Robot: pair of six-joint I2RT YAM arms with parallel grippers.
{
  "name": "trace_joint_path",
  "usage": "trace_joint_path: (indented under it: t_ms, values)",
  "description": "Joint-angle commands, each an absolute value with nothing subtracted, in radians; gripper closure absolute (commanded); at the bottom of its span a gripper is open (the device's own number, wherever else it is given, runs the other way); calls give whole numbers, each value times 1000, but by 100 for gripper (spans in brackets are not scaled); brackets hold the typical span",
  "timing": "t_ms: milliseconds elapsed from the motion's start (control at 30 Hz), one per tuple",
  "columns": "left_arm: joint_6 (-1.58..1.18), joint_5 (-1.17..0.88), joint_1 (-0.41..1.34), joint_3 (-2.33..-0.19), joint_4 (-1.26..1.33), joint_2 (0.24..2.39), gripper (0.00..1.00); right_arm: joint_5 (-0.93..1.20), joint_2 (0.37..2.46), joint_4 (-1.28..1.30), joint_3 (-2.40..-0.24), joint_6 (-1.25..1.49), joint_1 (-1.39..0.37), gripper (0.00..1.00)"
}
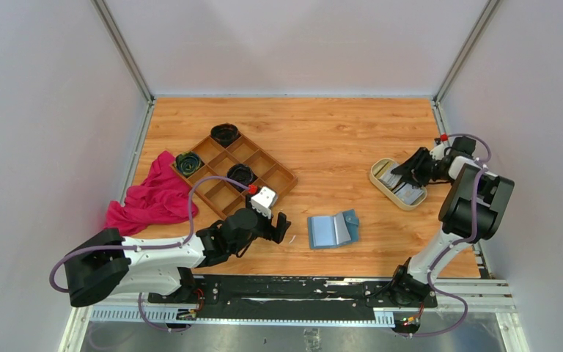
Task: Put the credit cards into the card holder
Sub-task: Move the storage box to the center of the board.
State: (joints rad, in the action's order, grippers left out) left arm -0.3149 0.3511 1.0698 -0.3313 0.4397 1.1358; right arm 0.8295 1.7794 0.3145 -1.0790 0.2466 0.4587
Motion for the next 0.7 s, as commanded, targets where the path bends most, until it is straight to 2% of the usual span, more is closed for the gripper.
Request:
trace_joint_path:
  t_ms: [0, 233, 667]
  values:
    - [-316, 367, 1071, -359, 453, 1146, 15, 821, 1851, 348, -1097, 238, 442, 56]
    - [-316, 368, 1071, -364, 452, 1156, 15, 826, 1837, 341, -1113, 226, 395, 54]
    - [-316, 368, 1071, -359, 453, 1148, 15, 847, 1741, 327, -1087, 221, 396, 67]
